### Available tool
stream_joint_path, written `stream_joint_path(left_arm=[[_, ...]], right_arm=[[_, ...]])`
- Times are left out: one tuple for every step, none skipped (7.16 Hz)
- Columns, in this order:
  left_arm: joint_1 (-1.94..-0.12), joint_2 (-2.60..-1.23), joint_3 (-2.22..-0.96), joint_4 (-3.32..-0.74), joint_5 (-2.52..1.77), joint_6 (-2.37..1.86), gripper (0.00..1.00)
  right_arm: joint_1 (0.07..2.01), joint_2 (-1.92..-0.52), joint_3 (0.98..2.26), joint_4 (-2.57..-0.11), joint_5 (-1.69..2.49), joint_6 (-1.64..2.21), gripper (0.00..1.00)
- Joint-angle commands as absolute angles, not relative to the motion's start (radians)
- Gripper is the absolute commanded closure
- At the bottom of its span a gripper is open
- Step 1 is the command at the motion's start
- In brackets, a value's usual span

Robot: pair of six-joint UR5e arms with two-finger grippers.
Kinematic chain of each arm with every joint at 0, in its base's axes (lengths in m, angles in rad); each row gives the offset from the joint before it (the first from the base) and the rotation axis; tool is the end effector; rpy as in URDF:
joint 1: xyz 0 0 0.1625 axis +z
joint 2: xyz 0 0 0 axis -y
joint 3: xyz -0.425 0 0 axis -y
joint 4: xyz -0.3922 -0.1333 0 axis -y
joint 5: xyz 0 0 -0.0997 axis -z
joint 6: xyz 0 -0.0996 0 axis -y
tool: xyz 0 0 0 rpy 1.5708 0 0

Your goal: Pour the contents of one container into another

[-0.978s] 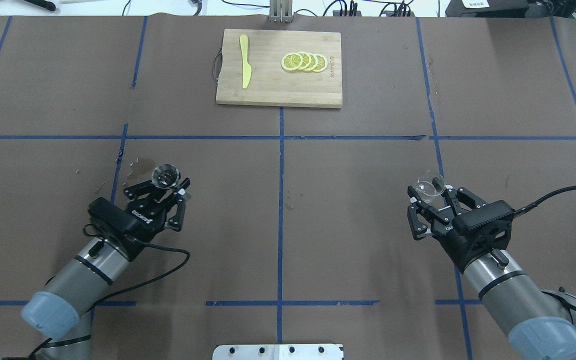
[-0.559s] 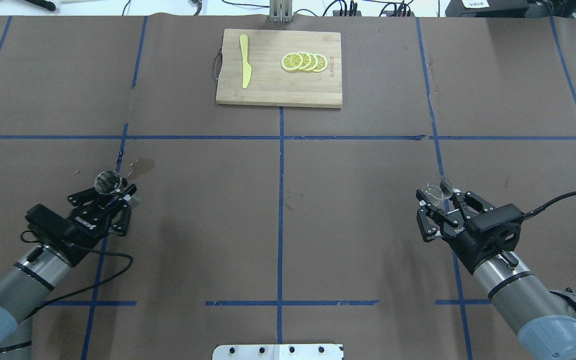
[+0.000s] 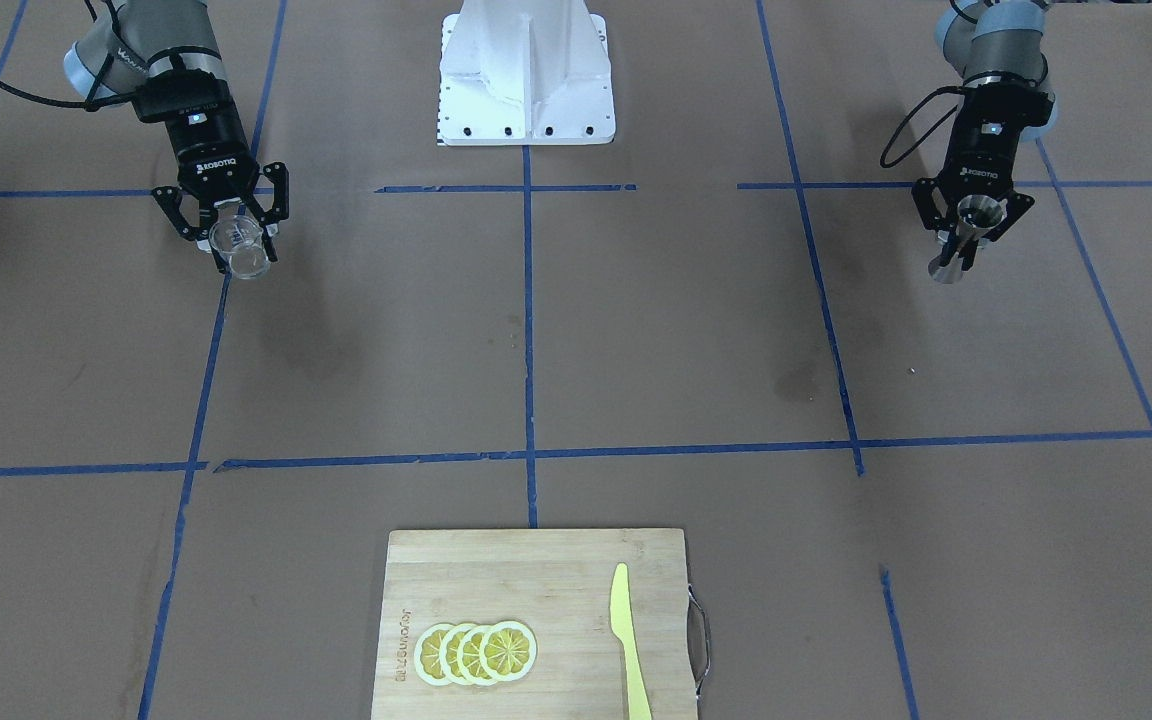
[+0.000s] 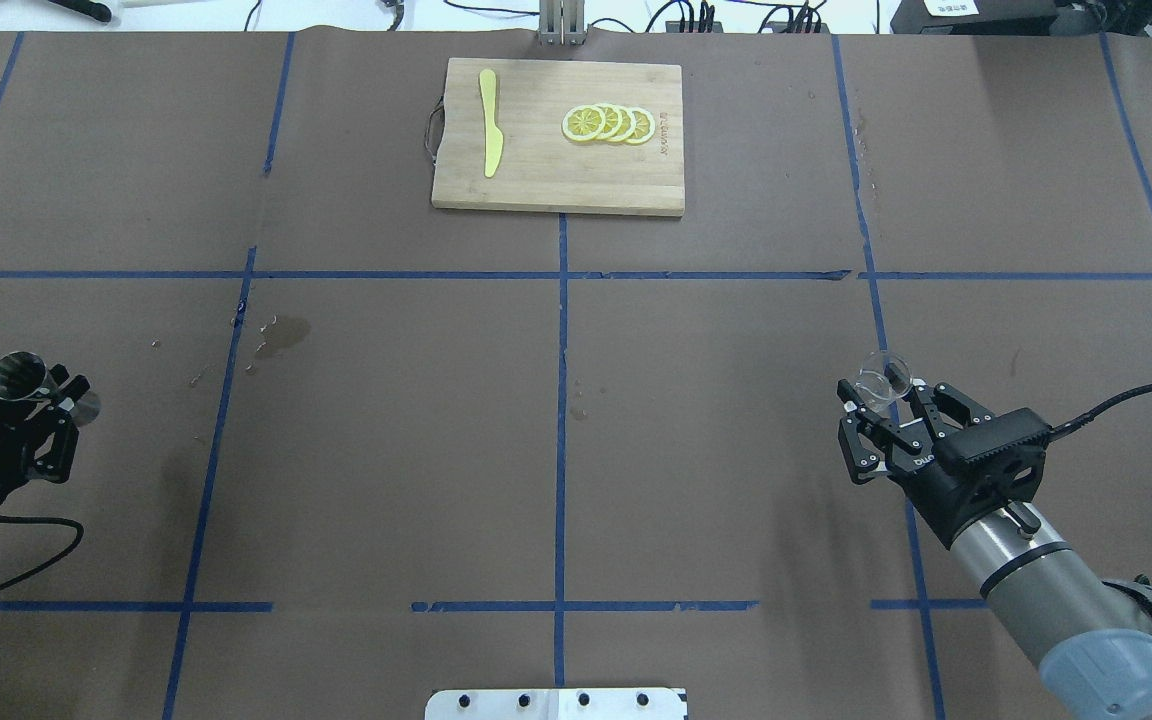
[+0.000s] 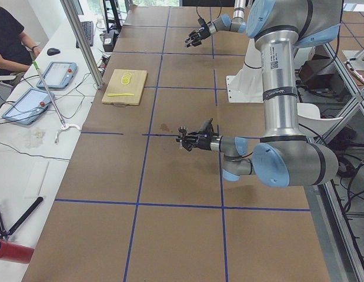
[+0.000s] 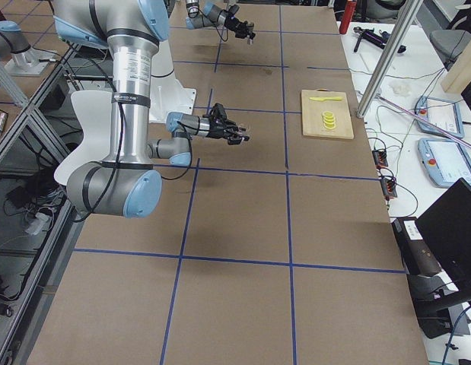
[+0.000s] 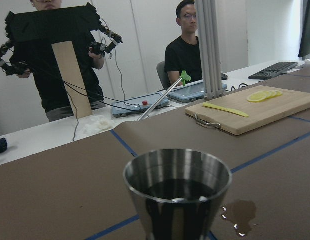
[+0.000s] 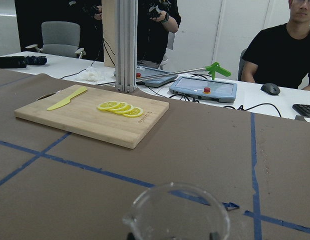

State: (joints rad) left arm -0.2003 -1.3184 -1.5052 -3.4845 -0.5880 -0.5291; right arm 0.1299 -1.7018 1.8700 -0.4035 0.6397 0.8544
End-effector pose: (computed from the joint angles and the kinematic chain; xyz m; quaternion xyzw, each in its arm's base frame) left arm 0.2698 -0.2753 0.5956 0.6352 0.3216 -0.0569 0.6999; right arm -0.3811 -0.2648 0.4351 0.5486 -0.3598 0.0633 0.7520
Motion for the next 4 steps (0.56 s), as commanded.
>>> stream_joint_path(left_arm=[[-0.189,-1.325,-1.465,-3.484,-0.522,-0.598,1.00],[-0.183,-1.330,-1.465,-3.482,-0.525,-0.654,1.00],[-0.161,-1.330,-1.435,-3.458,-0.525,-0.789,1.00],[-0.152,-1.328,-1.430,-3.447,-0.517,-0.834,1.00]], right_arm=[[0.129,-1.700,1.859,-0.403,0.640,0.854,1.00],[0.129,-1.700,1.859,-0.403,0.640,0.854,1.00],[0.127,-1.700,1.859,-0.403,0.640,0.854,1.00],[0.127,-1.700,1.859,-0.403,0.640,0.854,1.00]])
